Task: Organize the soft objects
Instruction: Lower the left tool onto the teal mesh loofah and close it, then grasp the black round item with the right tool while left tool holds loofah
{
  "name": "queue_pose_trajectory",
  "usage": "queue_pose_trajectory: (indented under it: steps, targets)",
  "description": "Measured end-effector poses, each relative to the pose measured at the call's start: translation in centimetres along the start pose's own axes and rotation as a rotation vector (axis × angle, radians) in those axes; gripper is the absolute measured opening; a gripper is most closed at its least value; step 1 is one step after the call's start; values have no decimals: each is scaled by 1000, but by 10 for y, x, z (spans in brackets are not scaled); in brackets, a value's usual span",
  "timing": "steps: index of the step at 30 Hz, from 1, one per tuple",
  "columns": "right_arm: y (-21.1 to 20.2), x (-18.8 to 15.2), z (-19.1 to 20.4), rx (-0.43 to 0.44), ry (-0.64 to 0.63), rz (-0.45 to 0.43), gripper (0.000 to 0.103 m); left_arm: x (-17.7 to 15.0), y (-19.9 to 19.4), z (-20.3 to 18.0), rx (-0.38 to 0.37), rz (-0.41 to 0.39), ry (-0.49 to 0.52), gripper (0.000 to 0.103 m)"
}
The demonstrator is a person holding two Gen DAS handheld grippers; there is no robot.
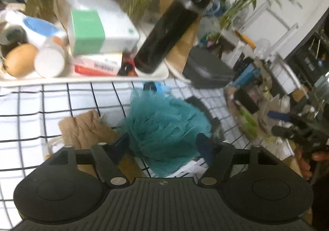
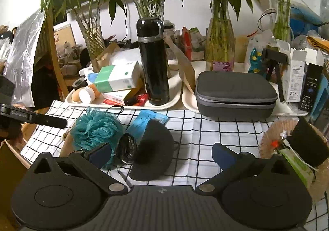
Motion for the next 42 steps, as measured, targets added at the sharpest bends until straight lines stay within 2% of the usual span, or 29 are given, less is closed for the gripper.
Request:
queue_pose_trajectory:
  steps: [4, 11, 12, 13, 16, 20, 26, 36, 42]
  targets:
    - [5, 4, -3, -4, 5, 2, 103, -2, 21, 8, -62, 40, -43, 77]
    - [11, 7, -4, 2, 23, 17, 103, -1, 29, 28, -117, 23, -161, 75]
    - [12, 7, -3, 0, 20, 17, 103, -1, 30, 28, -120, 20, -161, 71]
    - [13, 7, -3, 0, 21, 16, 103, 0, 31, 27, -131, 19, -157, 55]
    - [13, 8, -3, 0, 25, 15, 103, 1, 29, 21, -129, 17, -120, 30]
    - [17, 8, -1, -3, 26, 24, 103, 7, 20, 12, -75, 3, -56, 18]
    - [22, 9, 3, -4, 10, 24, 103, 14, 4, 2, 6, -29, 9, 15]
    - [29, 13, 1, -12, 6, 19, 103, 23, -28, -13, 31, -125, 79, 15]
    - [41, 17, -6, -16, 23, 37, 103, 23, -31, -15, 64, -135, 102, 15]
Point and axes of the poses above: each gripper's, at about its wrist camera, not at the fingertips, and y roughly the way its jaws point, z to its left, x to its top, the point moved 3 cm from there along y, roughly the way its jaws point, and after that the axes turned 15 degrees about y, right-handed, at the moved point
